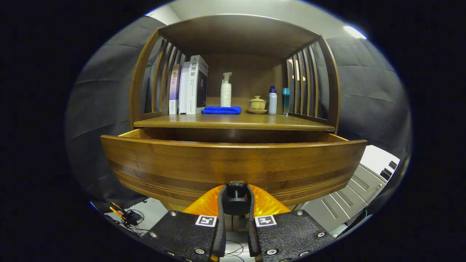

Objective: Pull open the drawer, take out the items inside it, and place them on the countertop above the cabinet.

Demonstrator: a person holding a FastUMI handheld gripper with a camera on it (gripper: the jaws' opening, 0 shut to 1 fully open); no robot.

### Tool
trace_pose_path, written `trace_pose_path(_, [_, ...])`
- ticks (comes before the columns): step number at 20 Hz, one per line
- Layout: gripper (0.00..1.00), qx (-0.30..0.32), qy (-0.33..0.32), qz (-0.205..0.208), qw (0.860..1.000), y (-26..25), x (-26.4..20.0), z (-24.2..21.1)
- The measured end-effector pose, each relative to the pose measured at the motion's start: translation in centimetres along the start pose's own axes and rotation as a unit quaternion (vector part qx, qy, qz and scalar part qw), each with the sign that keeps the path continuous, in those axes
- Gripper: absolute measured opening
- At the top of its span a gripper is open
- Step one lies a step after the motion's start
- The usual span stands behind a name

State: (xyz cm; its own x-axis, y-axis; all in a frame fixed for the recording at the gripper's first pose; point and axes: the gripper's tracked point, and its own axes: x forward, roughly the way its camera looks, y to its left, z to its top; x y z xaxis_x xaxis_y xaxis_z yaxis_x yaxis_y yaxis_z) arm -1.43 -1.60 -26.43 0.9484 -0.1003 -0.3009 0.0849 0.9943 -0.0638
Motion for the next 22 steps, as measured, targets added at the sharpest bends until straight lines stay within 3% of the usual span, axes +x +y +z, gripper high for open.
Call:
trace_pose_path(8, [0.24, 0.001, 0.020, 0.004, 1.000, 0.3, -6.4, -2.5])
trace_pose_path(13, [0.25, 0.015, 0.043, 0.009, 0.999, 0.7, -7.6, -3.4])
trace_pose_path(15, [0.39, 0.025, 0.059, 0.016, 0.998, 1.0, -7.9, -3.1])
trace_pose_path(18, [0.60, 0.040, 0.023, 0.046, 0.998, 2.2, -9.4, 2.4])
trace_pose_path(22, [0.88, 0.020, 0.037, 0.032, 0.999, 1.6, -9.5, 7.4])
